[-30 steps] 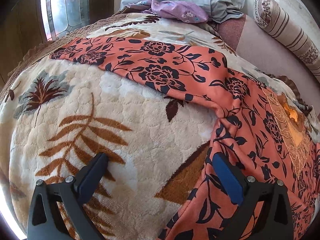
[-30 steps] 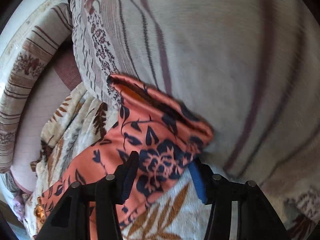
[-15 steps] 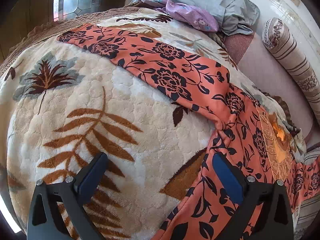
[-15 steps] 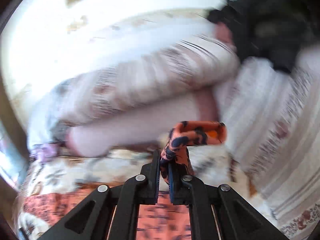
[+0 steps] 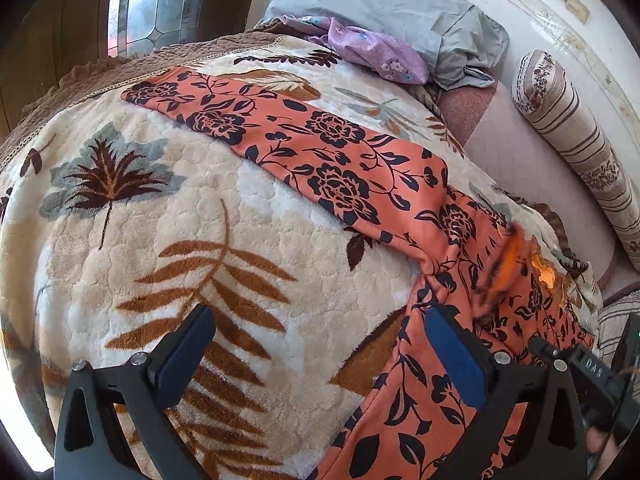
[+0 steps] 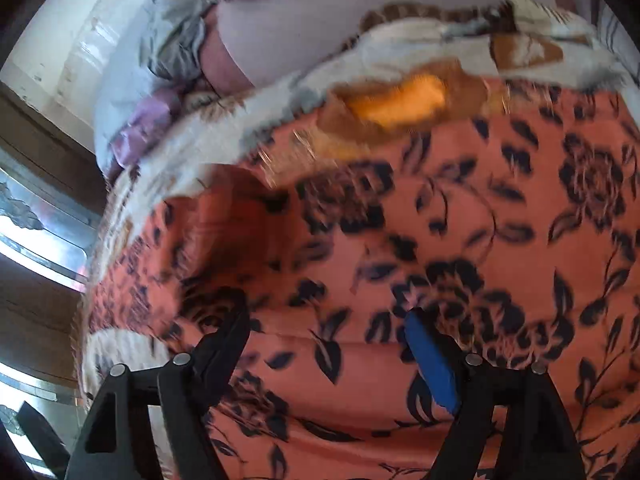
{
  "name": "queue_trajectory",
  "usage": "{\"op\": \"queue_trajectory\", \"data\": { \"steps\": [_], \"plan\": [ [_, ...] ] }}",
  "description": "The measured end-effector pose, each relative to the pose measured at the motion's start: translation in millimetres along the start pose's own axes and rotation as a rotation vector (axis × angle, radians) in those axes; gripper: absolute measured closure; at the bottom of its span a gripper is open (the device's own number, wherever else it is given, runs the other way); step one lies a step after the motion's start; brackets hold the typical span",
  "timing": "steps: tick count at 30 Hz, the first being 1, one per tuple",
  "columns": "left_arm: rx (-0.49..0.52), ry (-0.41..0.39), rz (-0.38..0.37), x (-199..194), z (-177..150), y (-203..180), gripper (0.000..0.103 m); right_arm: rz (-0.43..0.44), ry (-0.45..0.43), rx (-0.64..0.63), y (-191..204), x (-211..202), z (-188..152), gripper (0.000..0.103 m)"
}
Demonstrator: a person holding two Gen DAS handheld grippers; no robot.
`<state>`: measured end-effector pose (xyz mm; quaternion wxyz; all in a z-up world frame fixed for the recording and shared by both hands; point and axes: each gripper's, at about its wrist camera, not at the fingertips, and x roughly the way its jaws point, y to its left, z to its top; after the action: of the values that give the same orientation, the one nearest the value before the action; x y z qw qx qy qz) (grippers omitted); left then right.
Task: Fold small clothes
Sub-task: 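Fold the held sleeve across the shirt body with the right gripper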
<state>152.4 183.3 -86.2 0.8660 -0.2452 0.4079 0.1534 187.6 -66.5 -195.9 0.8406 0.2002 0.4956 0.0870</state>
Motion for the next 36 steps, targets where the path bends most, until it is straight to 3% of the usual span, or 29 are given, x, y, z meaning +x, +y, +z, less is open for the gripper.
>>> {"op": "queue_trajectory", "data": {
  "steps": [4,9,13,16,19,21,25,27,31,36],
  "plan": [
    [0.018,-0.019,-0.01,-2,-1,-9,0.0,0.001,-0.056,-0.091,-16,-39,-15,0.022],
    [0.111,-0.031,-0.029,-3,-8,-27,0.0,-0.151,-0.196,-0.286,-23,-89,-33,0.022],
    [0.148,-0.029,-0.021,2,-17,-34,0.0,-0.175,-0.212,-0.255,-74,-87,-59,0.02],
    [0.155,0.074,0.005,29,-30,-33,0.0,-0.029,-0.291,-0.161,-104,-95,-68,0.019],
    [0.285,0.029,0.121,37,-45,-53,0.0,0.049,-0.294,-0.112,-115,-95,-63,0.018],
    [0.352,0.023,0.129,37,-51,-62,0.0,0.079,-0.302,-0.1,-118,-96,-62,0.017],
    [0.354,0.029,0.087,23,-50,-60,0.0,0.128,-0.319,-0.077,-128,-102,-64,0.017],
    [0.376,-0.016,0.067,6,-50,-70,0.0,0.15,-0.325,-0.065,-131,-104,-64,0.017],
    [0.522,-0.104,-0.031,-26,-47,-123,0.0,0.169,-0.331,-0.056,-130,-100,-63,0.017],
    [0.621,-0.087,-0.144,-7,-33,-183,0.0,0.173,-0.331,-0.054,-131,-100,-63,0.017]
  ]
}}
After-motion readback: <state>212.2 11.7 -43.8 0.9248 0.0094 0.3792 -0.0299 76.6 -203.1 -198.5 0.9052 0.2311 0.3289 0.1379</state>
